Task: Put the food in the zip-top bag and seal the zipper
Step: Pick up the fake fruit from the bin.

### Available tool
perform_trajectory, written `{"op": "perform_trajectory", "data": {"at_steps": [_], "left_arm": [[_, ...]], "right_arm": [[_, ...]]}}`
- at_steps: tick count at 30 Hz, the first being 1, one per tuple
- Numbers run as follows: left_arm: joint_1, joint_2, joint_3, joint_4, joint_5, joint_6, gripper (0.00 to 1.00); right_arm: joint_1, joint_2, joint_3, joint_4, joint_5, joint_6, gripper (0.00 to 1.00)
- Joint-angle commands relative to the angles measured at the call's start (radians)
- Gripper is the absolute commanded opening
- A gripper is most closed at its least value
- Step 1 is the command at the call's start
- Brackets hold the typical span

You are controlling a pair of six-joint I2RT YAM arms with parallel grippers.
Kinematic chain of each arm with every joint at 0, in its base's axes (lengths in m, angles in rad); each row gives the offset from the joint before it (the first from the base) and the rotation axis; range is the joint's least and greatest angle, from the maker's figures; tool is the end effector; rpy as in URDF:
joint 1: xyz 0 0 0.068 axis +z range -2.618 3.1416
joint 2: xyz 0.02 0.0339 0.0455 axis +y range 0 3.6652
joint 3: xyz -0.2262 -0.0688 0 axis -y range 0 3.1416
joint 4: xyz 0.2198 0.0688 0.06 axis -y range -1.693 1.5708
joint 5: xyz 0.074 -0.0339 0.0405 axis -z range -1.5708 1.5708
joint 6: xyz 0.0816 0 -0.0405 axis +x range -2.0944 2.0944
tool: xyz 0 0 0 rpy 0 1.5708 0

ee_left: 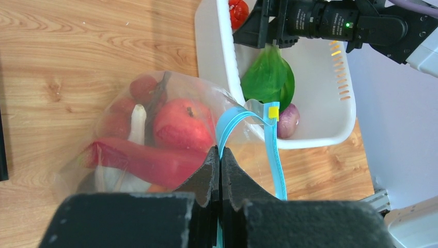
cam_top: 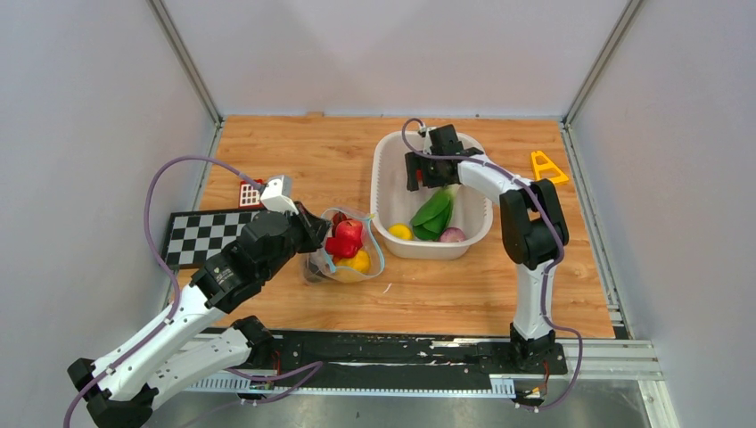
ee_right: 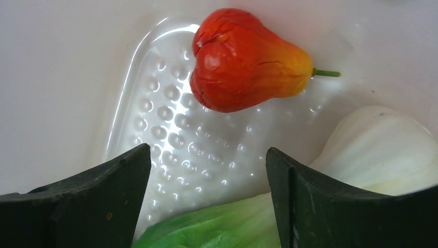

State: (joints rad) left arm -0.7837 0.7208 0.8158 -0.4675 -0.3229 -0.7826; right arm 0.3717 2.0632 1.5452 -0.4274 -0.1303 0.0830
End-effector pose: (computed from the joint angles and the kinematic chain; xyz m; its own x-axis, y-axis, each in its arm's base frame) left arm 0.1629 -0.1258 0.2883 -0.5072 -0.4386 -0.7419 0.1445 0.8054 -0.5749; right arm 0.4045 0.1691 0.1305 -0.7885 -0.2191 -0.5747 -0.3669 0.9175 0.1535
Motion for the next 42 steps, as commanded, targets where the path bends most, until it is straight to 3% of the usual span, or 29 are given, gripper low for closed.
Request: {"op": "perform_trajectory", "data": {"at_steps": [1,4,9,13,18,22,28,31,42], "left_arm": [[0.0,-0.016,0.005,0.056,-0.002,0.008,0.01],[0.0,-0.016,0.006,0.051,-0.003,0.011,0.01],[0.0,-0.017,0.006,0.055,-0.001,0.011,0.01],[0.0,-0.015,0.009,0.057,0.001,0.015,0.02],[0.0,-0.017,0.012,0.052,0.007,0.016,0.02],[0.0,-0.019,0.015,0.04,0.014,0.017,0.02],[0.0,-0.033,0.01,0.026,0.002,0.017,0.02],[0.0,-0.029,0.007,0.029,0.003,0.015,0.02],[0.0,0.007,0.011,0.056,0.022,0.017,0.02]], "right_arm": [[-0.007,-0.059,0.021,0.069,0.067,0.199,0.82],[-0.005,-0.087,-0.013,0.146,0.077,0.258,0.81],[-0.005,-0.094,0.01,0.116,0.313,0.467,0.76],[-0.005,-0.064,0.016,0.15,0.287,0.551,0.75],[-0.001,0.032,0.103,0.13,0.286,0.544,0.71],[0.0,0.079,0.083,0.22,0.302,0.457,0.67],[0.002,0.099,0.022,0.266,0.269,0.293,0.42],[0.012,0.059,-0.042,0.305,0.23,0.171,0.35],[0.03,-0.091,-0.149,0.173,-0.198,-0.259,0.36]]}}
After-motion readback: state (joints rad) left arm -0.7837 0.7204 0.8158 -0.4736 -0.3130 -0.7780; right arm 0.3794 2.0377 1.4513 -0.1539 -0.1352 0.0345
